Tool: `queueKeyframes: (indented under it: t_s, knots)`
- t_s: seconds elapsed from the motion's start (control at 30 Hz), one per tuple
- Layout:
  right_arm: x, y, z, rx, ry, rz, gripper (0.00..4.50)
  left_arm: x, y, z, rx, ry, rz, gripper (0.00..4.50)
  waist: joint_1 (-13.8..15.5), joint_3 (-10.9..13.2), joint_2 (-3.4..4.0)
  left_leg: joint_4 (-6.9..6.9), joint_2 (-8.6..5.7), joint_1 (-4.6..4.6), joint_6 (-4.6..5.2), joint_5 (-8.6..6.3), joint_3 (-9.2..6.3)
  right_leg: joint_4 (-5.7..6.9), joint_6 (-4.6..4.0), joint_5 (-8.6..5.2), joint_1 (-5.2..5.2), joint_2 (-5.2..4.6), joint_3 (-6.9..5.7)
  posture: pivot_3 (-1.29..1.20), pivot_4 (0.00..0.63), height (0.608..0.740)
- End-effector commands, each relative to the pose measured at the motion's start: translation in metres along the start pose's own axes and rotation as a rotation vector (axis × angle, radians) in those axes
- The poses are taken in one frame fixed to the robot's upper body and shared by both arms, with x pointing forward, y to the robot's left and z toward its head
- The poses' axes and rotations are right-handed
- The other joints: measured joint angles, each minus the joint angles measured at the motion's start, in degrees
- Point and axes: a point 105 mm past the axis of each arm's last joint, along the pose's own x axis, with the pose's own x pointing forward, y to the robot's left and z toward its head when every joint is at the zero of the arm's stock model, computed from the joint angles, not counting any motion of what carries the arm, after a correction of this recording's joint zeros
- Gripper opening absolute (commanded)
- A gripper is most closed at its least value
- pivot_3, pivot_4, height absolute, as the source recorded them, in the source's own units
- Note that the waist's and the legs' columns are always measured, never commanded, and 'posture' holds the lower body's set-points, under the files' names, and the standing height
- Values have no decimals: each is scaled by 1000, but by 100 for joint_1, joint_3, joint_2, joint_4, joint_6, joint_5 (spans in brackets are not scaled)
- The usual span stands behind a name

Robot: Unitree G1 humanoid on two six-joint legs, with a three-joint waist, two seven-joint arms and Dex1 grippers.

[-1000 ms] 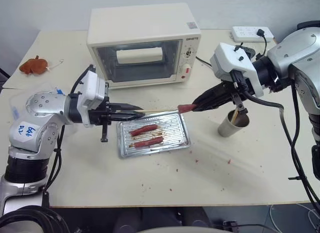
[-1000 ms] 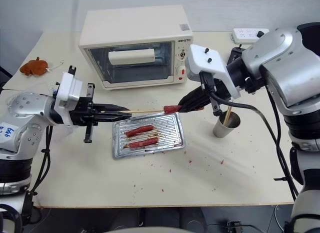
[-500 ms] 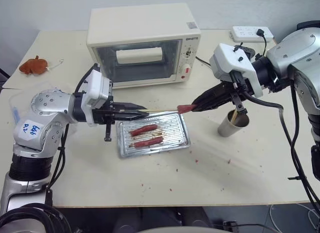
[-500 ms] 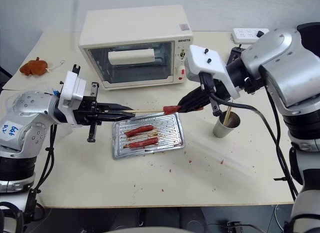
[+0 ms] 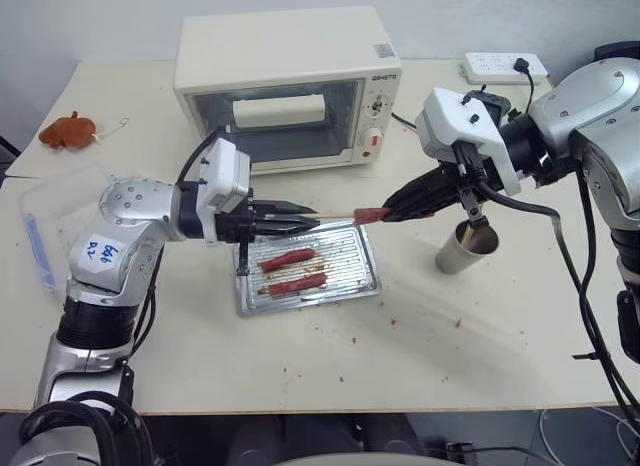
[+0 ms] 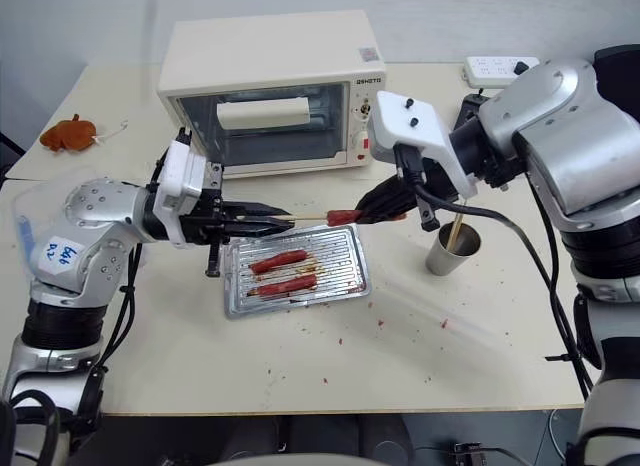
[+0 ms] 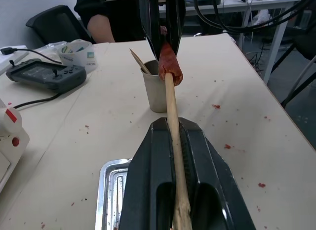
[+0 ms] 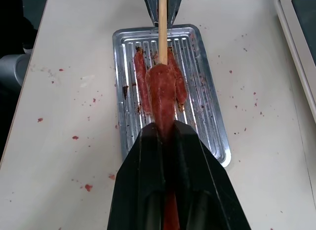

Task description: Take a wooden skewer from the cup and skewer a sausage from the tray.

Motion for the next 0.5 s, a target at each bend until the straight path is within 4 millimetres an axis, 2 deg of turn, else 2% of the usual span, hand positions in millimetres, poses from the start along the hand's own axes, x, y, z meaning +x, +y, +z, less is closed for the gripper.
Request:
queueKeyframes:
  t_s: [0.03, 0.2, 0.4, 0.43, 0.5]
  knots:
    - [8, 9, 19, -84, -43, 49, 25, 21, -8, 16, 63, -63, -67, 0, 6, 0, 0, 0, 0, 0, 0, 0, 0, 0, 0, 0, 0, 0, 0, 0, 150, 740]
    - [10, 10, 20, -82, -50, 54, 25, 23, -9, 17, 58, -77, -69, 0, 13, 0, 0, 1, 0, 0, 0, 0, 0, 1, 0, 0, 0, 0, 0, 0, 150, 740]
    - [8, 10, 17, -74, -46, 50, 25, 13, -6, 12, 49, -56, -24, 0, 28, 0, 0, 1, 0, 0, 0, 0, 0, 1, 0, 0, 0, 0, 0, 0, 150, 740]
    - [7, 10, 16, -73, -44, 46, 679, 9, -5, 10, 47, -51, -10, 0, 28, 0, 0, 1, 0, 0, 0, 0, 0, 1, 0, 0, 0, 0, 0, 0, 150, 740]
    - [6, 9, 14, -73, -43, 38, 1265, 6, -5, 9, 43, -44, 6, 0, 30, 0, 0, 2, 0, 1, 0, 0, 0, 1, 0, 0, 0, 0, 1, 0, 150, 740]
